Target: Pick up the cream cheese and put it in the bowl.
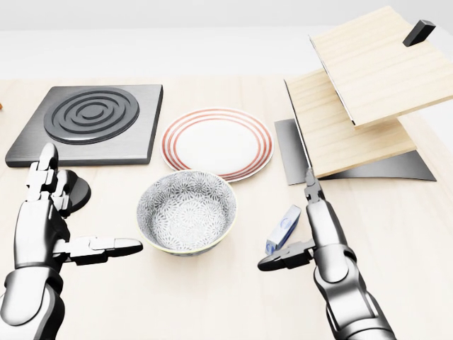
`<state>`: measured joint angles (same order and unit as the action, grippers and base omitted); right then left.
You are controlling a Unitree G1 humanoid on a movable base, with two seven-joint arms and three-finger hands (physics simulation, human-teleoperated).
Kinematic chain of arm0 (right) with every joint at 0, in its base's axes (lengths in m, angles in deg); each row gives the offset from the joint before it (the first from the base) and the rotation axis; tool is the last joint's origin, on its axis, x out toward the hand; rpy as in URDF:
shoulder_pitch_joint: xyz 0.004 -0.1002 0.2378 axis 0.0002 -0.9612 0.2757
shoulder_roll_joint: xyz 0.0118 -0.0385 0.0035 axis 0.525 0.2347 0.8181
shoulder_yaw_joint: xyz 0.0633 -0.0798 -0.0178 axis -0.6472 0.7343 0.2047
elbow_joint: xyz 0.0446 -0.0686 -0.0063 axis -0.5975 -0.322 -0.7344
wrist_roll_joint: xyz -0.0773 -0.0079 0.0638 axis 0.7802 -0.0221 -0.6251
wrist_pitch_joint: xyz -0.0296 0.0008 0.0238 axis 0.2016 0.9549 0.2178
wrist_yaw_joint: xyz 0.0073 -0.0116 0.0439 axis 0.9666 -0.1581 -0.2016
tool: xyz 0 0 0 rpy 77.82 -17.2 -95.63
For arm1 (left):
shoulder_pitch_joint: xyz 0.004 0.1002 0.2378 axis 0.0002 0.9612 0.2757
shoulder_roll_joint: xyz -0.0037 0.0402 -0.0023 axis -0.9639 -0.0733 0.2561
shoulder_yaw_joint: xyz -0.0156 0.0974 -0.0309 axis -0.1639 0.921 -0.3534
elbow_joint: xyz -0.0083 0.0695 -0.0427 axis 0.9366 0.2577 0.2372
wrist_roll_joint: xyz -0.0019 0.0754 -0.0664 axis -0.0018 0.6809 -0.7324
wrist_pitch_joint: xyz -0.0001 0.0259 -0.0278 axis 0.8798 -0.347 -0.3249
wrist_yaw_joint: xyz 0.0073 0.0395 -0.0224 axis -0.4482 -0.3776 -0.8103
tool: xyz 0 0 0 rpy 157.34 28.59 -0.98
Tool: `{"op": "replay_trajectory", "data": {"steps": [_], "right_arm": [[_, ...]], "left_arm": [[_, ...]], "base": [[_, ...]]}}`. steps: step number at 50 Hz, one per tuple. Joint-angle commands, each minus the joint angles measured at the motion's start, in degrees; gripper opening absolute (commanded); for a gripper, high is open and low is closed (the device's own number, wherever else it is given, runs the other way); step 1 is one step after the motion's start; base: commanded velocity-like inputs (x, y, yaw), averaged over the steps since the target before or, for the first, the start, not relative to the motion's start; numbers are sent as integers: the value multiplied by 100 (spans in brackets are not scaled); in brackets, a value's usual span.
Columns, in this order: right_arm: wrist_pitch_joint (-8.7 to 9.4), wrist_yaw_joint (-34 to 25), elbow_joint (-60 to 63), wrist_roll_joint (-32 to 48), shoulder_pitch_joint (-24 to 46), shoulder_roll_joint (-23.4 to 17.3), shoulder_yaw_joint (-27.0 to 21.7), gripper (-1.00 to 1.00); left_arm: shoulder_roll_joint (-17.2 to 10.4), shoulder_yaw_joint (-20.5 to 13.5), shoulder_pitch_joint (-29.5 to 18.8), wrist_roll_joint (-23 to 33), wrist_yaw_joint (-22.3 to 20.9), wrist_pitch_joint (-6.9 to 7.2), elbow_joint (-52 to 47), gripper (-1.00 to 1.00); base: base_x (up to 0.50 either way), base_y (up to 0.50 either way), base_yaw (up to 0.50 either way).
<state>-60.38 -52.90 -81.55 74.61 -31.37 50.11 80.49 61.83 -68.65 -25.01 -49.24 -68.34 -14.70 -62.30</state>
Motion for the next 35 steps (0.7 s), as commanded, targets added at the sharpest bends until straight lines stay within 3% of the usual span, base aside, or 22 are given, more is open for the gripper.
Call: {"op": "replay_trajectory", "data": {"steps": [1,3,10,13,25,30,35], "right_arm": [[-60,-140,255,-214,-238,230,89,100],[-165,-96,59,-217,-163,227,80,100],[-279,-38,-182,-252,-59,222,65,100],[-443,28,-570,-270,119,217,63,100],[-560,111,-1010,-251,370,238,93,100],[-494,96,-969,-257,388,244,92,100],[-586,121,-1200,-279,510,228,77,100]], "left_arm": [[28,130,75,-42,-308,0,-142,100],[27,127,75,-44,-309,0,-138,100],[29,134,72,-33,-307,0,-116,100],[32,137,79,-32,-308,0,-135,100],[22,118,85,-51,-324,0,-150,100],[30,123,110,-48,-323,0,-203,100],[35,131,103,-35,-317,0,-183,100]], "base": [[0,0,0],[0,0,0],[0,0,0],[0,0,0],[0,0,0],[0,0,0],[0,0,0]]}}
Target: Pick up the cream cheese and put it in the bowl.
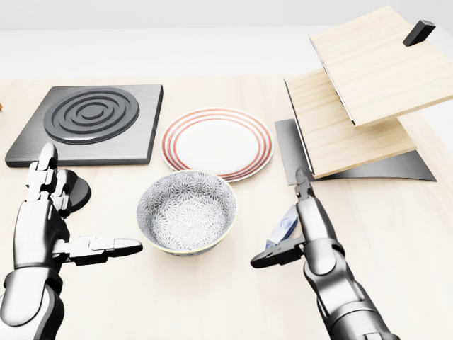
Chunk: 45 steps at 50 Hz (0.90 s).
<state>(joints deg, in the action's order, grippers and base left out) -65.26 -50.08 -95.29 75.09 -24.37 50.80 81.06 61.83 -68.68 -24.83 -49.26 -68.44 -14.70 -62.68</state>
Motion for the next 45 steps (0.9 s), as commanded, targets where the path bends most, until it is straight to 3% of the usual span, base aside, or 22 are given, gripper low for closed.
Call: {"op": "replay_trajectory", "data": {"steps": [1,12,18,43,45], "right_arm": [[-98,-164,171,-328,-187,159,22,100],[-183,-139,-18,-354,-111,137,7,100],[-183,-139,-26,-363,-155,133,8,78],[-183,-70,-366,-399,-14,76,-29,47],[-183,-23,-525,-388,47,66,-31,33]], "left_arm": [[35,135,89,-33,-306,0,-158,100],[30,121,102,-43,-314,0,-185,100],[31,117,117,-43,-317,0,-219,100],[62,107,256,-32,-352,0,-564,100],[64,106,256,-28,-354,0,-557,100]], "base": [[0,0,0],[0,0,0],[0,0,0],[0,0,0],[0,0,0]]}}
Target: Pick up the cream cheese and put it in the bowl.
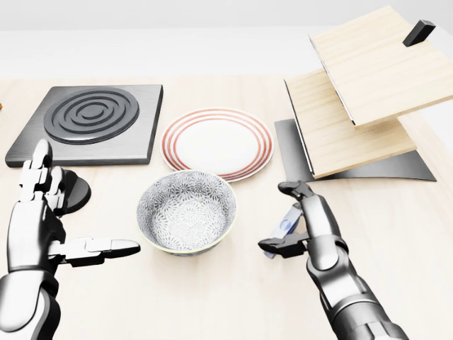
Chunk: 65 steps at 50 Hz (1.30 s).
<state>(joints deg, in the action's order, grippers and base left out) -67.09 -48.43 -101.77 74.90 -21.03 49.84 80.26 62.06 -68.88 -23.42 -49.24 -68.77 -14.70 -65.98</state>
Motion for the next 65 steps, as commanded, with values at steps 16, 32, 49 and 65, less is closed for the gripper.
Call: {"op": "replay_trajectory", "data": {"steps": [16,32,49,65], "right_arm": [[0,-232,433,-384,-269,139,38,-14],[1000,-622,2334,-324,-442,140,47,-33],[1000,-1469,5399,313,-795,581,433,-34],[1000,-1613,5512,789,-394,1149,833,-32]], "left_arm": [[64,124,192,-24,-342,0,-415,100],[69,150,155,8,-340,0,-324,100],[75,149,200,24,-363,0,-387,100],[52,78,227,-53,-404,0,-485,100]], "base": [[0,0,0],[0,0,0],[0,0,0],[0,0,0]]}}
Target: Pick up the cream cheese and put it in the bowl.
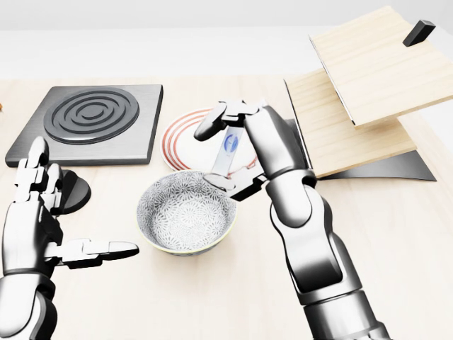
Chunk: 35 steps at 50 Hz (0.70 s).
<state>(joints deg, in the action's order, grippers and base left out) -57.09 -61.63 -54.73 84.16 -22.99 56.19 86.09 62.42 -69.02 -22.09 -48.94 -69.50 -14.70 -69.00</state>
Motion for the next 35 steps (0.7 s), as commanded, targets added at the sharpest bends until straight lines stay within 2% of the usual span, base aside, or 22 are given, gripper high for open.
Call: {"op": "replay_trajectory", "data": {"steps": [1,7,14,35], "right_arm": [[0,-263,719,-137,-175,538,252,-33],[0,-196,498,-77,-184,687,345,-36],[0,-77,173,-25,-252,803,422,-31],[0,207,-623,-20,-511,968,516,-33]], "left_arm": [[16,91,94,-80,-328,0,-177,100],[10,83,90,-91,-331,0,-177,100],[7,76,100,-93,-342,0,-192,100],[4,60,101,-112,-345,0,-210,100]], "base": [[0,0,0],[0,0,0],[0,0,0],[0,0,0]]}}
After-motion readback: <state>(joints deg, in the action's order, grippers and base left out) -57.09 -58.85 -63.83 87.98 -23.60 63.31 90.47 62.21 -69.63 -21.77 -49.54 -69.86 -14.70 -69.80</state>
